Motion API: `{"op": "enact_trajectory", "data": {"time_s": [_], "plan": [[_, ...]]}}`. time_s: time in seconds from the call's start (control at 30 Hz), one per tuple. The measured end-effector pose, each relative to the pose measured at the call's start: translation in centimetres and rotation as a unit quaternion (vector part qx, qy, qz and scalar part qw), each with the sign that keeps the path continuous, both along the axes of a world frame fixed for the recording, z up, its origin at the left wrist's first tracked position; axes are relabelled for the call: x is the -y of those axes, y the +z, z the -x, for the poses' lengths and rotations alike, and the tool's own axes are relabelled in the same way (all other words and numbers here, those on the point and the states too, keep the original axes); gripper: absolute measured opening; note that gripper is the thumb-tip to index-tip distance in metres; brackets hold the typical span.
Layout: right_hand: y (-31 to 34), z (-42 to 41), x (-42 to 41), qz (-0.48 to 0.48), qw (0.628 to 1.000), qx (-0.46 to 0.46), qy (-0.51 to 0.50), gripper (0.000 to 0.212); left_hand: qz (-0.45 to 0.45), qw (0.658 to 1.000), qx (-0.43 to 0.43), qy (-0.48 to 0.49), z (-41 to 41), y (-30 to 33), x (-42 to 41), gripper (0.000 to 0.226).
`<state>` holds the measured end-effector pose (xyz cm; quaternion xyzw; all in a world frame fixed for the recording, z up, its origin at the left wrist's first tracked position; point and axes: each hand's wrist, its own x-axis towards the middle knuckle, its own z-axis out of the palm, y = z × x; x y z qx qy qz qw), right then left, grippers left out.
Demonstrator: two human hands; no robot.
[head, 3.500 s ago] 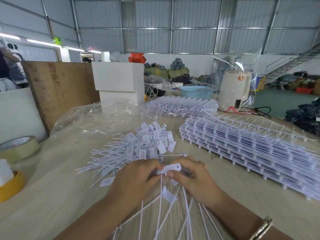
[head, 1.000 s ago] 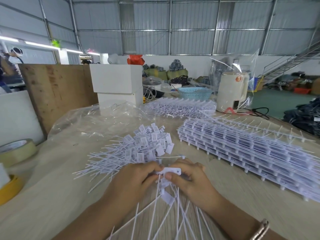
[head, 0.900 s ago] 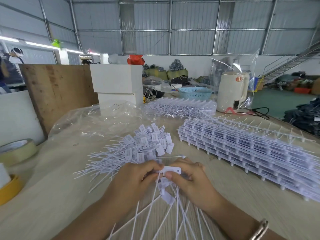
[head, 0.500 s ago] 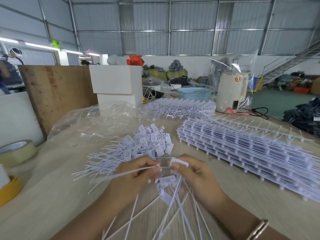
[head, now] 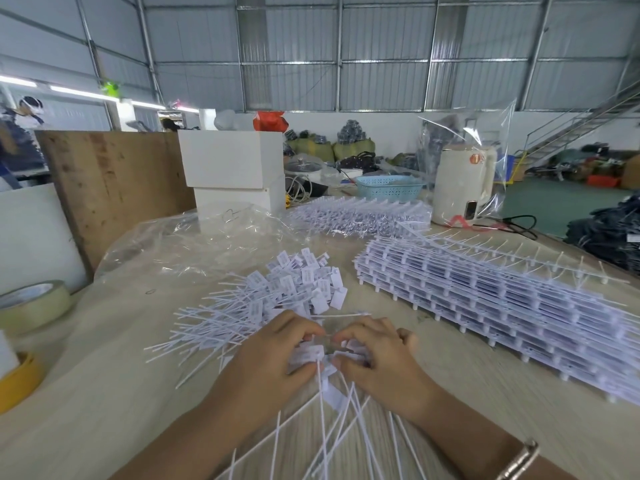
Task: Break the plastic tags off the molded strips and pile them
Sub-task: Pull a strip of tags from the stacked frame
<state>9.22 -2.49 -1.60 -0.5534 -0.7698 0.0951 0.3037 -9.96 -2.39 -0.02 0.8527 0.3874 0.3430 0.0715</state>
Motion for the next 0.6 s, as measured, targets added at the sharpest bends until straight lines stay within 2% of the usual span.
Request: {"op": "enact_trajectory", "data": {"time_s": [0.07, 0.13, 0.2, 0.33, 0.43, 0.5, 0.6], "plan": [[0.1, 0.0, 0.1, -0.032, 0.999, -0.029, 0.007, 0.002, -0.006, 1.000, -0.012, -0.001, -0.2, 0.0, 0.2, 0.036], [0.0, 0.2, 0.4, -0.056, 0.997, -0.053, 0.024, 0.030, -0.019, 0.999, -0.026, -0.003, -0.5, 0.0, 0.4, 0.042], [-0.1, 0.5, 0.5, -0.057, 0.996, -0.055, 0.042, 0.043, -0.042, 0.998, -0.038, -0.010, -0.8, 0.1, 0.8, 0.042], [-0.2, 0.9, 0.7, -0.058, 0.994, -0.042, 0.080, 0.037, -0.043, 0.996, -0.071, -0.032, -1.2, 0.6, 1.3, 0.037], [0.0, 0.5, 0.5, -0.033, 0.992, -0.101, 0.072, 0.019, -0.034, 0.997, -0.054, -0.035, -0.7, 0.7, 1.3, 0.036], [0.2, 0.2, 0.3, -0.015, 0.987, -0.151, 0.051, 0.031, -0.020, 0.999, -0.034, -0.019, -0.2, 0.6, 1.1, 0.037], [0.1, 0.1, 0.2, 0.003, 0.988, -0.149, 0.039, 0.035, -0.028, 0.998, -0.057, 0.000, 0.1, 0.4, 0.9, 0.035]]}}
